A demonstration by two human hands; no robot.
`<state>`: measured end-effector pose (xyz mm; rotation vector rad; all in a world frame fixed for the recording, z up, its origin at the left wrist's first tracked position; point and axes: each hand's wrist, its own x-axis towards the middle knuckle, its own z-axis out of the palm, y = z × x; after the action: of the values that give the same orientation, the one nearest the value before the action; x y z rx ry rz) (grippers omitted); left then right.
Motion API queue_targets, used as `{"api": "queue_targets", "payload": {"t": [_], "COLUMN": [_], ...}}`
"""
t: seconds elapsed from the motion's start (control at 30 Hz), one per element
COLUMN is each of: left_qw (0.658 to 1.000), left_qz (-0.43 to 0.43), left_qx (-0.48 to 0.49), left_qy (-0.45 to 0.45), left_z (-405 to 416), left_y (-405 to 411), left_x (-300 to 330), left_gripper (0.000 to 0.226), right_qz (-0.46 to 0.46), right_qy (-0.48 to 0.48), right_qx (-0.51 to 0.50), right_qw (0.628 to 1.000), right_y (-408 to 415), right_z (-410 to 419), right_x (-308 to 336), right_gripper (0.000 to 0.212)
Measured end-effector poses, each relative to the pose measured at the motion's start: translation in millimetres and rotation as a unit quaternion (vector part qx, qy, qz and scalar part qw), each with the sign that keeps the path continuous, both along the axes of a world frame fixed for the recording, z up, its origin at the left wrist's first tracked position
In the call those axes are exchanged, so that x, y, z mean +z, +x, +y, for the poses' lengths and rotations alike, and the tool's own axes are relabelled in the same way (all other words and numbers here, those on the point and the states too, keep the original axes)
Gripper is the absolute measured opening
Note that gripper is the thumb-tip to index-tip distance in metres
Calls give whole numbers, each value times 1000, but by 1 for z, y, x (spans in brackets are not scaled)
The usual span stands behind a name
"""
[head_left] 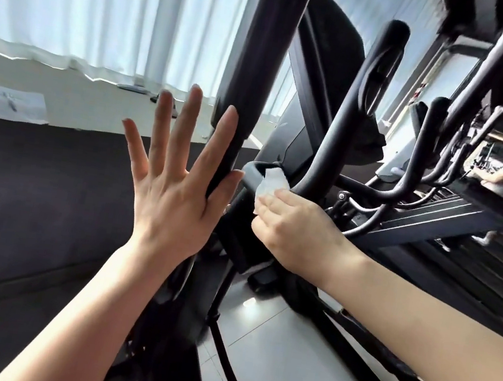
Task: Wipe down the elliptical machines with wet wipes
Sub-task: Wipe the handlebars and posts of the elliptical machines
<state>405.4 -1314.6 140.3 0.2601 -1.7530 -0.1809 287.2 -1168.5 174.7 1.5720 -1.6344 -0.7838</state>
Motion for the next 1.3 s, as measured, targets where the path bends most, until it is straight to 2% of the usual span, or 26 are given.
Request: {"api": "queue_targets", "payload": {"t": [0.07,0.2,0.33,0.43,0.5,0.57,0.63,0.7,0.83,0.93,1.03,1.1,1.17,1.3], "left_qw": [1000,999,997,998,999,999,999,999,999,999,999,999,999,999], "left_qz": [3,24,61,45,26,11,1,9,11,7,4,0,0,12], "left_qx": [-1,-19,-18,-6,4,29,42,42,35,21,11,13,5,-17], "left_qy": [0,19,46,49,45,29,24,28,37,42,45,43,43,48], "left_z": [-1,-2,4,6,5,1,-1,-2,-1,-1,-2,-3,-3,-4], "left_y": [-1,-6,-14,-13,-12,-13,-16,-18,-18,-17,-16,-15,-15,-16], "left_x": [2,2,4,-5,-16,-19,-17,-15,-13,-12,-13,-13,-13,-16], "left_gripper": [59,56,55,61,65,66,66,65,64,65,64,62,61,61], "right_qz": [-22,-72,-34,-40,-66,-122,-130,-151,-169,-137,-6,36,13,-55], "right_qy": [-19,-88,-213,-273,-270,-231,-194,-211,-338,-422,-472,-440,-380,-346], "right_qx": [38,49,28,29,52,83,93,85,124,189,236,193,130,128], "right_qw": [999,992,976,961,959,962,968,962,918,876,849,876,916,928], "right_y": [8,16,7,6,10,17,14,12,23,28,17,2,-12,-13], "right_z": [15,49,53,33,22,17,26,42,49,44,35,27,23,19], "right_x": [10,33,57,33,-5,-40,-67,-72,-34,10,34,26,2,-24], "right_gripper": [38,38,27,24,15,27,33,32,25,29,19,19,23,32]}}
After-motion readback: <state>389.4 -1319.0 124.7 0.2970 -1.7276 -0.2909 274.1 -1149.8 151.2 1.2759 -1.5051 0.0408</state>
